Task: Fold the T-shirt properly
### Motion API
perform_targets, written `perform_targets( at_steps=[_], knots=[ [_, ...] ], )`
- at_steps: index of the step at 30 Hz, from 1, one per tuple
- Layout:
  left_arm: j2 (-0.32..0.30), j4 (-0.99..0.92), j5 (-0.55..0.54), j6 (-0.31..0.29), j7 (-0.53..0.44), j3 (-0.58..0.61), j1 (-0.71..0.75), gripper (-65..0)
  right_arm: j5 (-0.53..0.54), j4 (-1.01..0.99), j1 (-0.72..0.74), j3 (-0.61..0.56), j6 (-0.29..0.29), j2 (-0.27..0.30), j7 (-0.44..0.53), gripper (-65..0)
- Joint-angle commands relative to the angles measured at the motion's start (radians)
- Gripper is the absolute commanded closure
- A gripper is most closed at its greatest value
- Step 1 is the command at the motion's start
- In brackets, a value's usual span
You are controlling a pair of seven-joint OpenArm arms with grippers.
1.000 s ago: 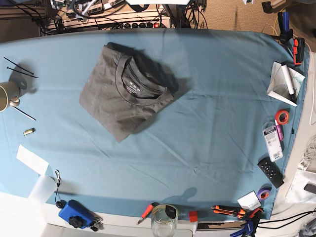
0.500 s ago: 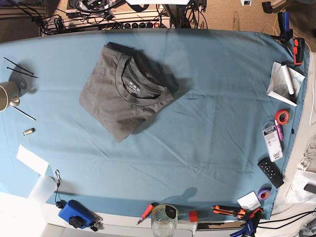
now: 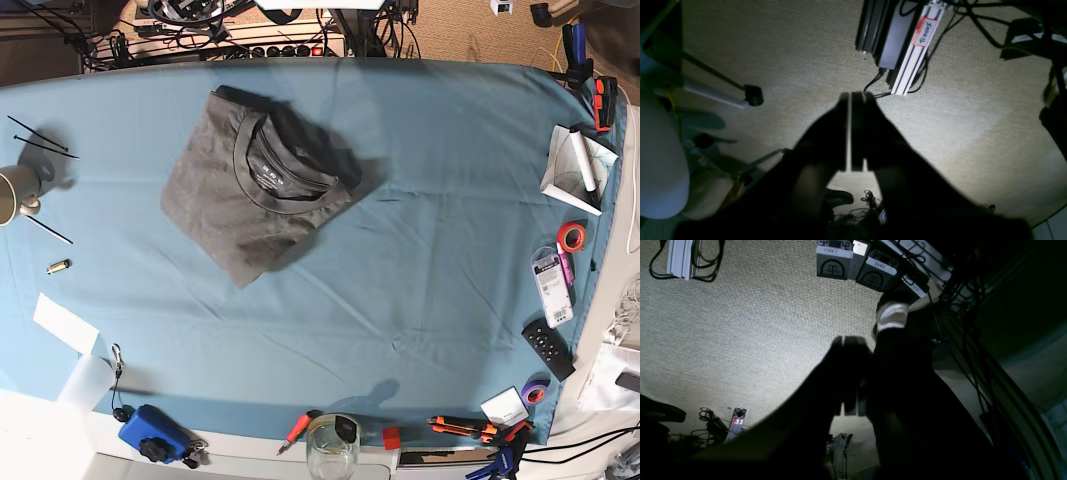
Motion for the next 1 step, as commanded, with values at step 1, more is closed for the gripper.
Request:
perform_targets(
  at_steps=[1],
  knots=[
    [-0.008, 0.003, 0.0, -0.001, -0.004, -0.002, 0.014, -0.4, 0.002, 0.006, -0.005, 0.003, -0.005, 0.011, -0.005, 0.0]
  ],
)
